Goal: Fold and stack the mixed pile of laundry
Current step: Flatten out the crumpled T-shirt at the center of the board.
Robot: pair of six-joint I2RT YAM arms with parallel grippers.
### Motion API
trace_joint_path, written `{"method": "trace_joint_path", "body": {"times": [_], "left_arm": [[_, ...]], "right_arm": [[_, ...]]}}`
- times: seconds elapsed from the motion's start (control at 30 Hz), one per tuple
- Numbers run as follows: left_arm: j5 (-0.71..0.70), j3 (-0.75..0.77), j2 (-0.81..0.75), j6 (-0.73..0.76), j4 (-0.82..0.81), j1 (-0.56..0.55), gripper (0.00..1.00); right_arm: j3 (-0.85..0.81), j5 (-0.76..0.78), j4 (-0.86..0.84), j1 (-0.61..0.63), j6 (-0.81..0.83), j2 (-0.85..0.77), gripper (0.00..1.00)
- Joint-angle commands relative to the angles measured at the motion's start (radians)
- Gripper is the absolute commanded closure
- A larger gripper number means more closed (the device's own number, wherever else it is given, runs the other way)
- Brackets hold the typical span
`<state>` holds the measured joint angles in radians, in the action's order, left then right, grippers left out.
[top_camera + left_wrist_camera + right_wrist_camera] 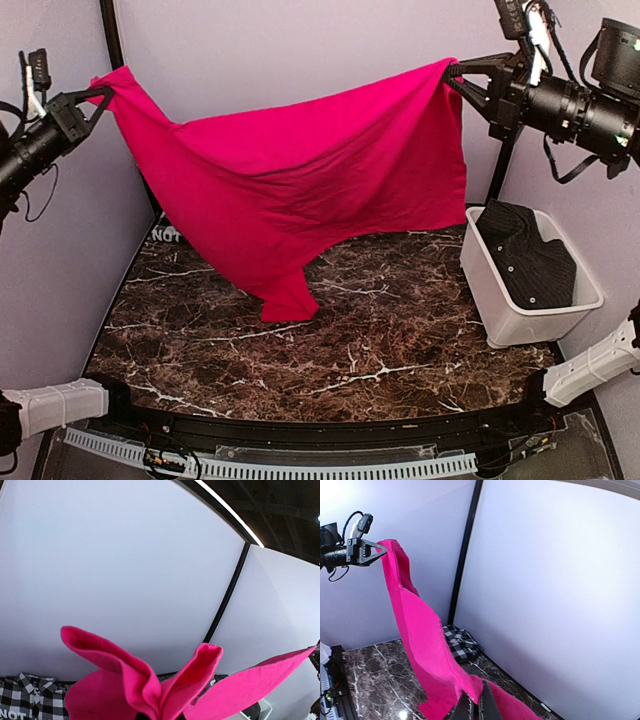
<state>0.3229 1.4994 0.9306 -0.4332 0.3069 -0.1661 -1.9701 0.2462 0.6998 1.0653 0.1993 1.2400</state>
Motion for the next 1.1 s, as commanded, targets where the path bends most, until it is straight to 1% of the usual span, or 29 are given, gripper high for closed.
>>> {"method": "trace_joint_path", "body": {"times": [0.0, 0.1, 0.17, 0.23, 0.33, 0.43, 0.47, 0.5, 0.53, 0.6, 0.67, 0.73, 0.77, 0.83, 0.9, 0.97, 1.07], "left_arm": [[0.055, 0.047, -0.099, -0.015, 0.015, 0.002, 1.0], [0.063, 0.09, -0.147, -0.018, 0.027, 0.001, 1.0], [0.056, 0.12, -0.163, -0.018, 0.034, 0.002, 1.0], [0.041, 0.146, -0.17, -0.021, 0.031, 0.002, 1.0], [-0.007, 0.172, -0.166, -0.032, 0.005, 0.002, 1.0], [-0.072, 0.168, -0.145, -0.036, -0.027, 0.001, 1.0], [-0.092, 0.166, -0.119, -0.031, -0.031, 0.002, 1.0], [-0.099, 0.163, -0.104, -0.031, -0.043, 0.002, 1.0], [-0.107, 0.146, -0.071, -0.036, -0.055, 0.002, 1.0], [-0.099, 0.102, -0.016, -0.048, -0.115, 0.002, 1.0], [-0.088, 0.053, 0.041, -0.06, -0.18, 0.002, 1.0], [-0.077, 0.014, 0.103, -0.07, -0.236, 0.002, 1.0], [-0.066, 0.004, 0.149, -0.073, -0.273, 0.002, 1.0], [-0.027, -0.044, 0.219, -0.078, -0.335, 0.002, 1.0], [0.003, -0.08, 0.295, -0.072, -0.4, 0.001, 1.0], [0.015, -0.107, 0.375, -0.057, -0.437, 0.0, 1.0], [0.025, -0.138, 0.496, -0.049, -0.538, 0.0, 1.0]], "right_arm": [[-0.063, 0.224, 0.028, 0.232, 0.088, -0.008, 1.0], [-0.095, 0.389, 0.009, 0.408, 0.148, 0.01, 1.0], [-0.105, 0.492, -0.049, 0.529, 0.208, 0.022, 1.0], [-0.117, 0.553, -0.125, 0.596, 0.26, 0.018, 1.0], [-0.091, 0.575, -0.252, 0.619, 0.302, -0.024, 1.0], [0.047, 0.614, -0.43, 0.618, 0.384, -0.109, 1.0], [0.097, 0.631, -0.514, 0.606, 0.409, -0.133, 1.0], [0.14, 0.635, -0.55, 0.578, 0.415, -0.159, 1.0], [0.176, 0.624, -0.547, 0.528, 0.383, -0.178, 1.0], [0.239, 0.55, -0.468, 0.369, 0.254, -0.211, 1.0], [0.293, 0.412, -0.348, 0.154, 0.088, -0.216, 1.0], [0.374, 0.226, -0.282, -0.059, -0.039, -0.195, 1.0], [0.417, 0.141, -0.275, -0.158, -0.087, -0.177, 1.0], [0.513, 0.028, -0.304, -0.333, -0.146, -0.138, 1.0], [0.599, -0.066, -0.356, -0.439, -0.189, -0.1, 1.0], [0.664, -0.159, -0.413, -0.519, -0.225, -0.043, 1.0], [0.711, -0.203, -0.462, -0.591, -0.241, 0.087, 1.0]]}}
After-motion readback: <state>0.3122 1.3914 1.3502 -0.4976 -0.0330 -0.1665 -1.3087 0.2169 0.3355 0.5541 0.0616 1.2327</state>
